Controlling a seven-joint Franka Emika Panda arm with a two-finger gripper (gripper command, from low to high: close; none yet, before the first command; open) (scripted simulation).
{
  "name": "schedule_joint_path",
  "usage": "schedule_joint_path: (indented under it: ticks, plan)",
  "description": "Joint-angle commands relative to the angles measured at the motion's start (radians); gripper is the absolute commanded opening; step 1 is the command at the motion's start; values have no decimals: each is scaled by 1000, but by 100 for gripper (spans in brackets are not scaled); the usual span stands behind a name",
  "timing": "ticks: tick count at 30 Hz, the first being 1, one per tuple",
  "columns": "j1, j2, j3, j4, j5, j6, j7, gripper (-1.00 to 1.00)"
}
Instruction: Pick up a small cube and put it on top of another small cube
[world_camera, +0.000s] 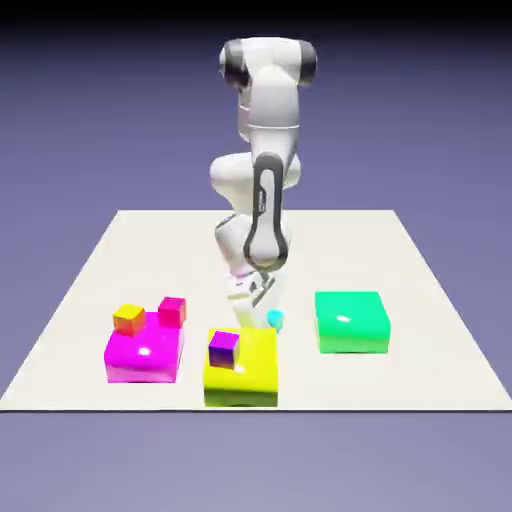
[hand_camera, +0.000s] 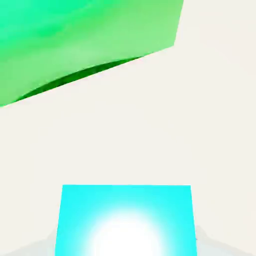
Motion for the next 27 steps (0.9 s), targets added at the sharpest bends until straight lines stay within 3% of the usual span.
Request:
schedule_joint_path:
  ticks: [1,6,27]
  plan:
    - [-3,-34,-3,-17,-44,7,39,-100]
    - [-19,-184,5,-78,-235,26,239,-100]
    - [-261,88,-408,655,-1063,-709,113,-100]
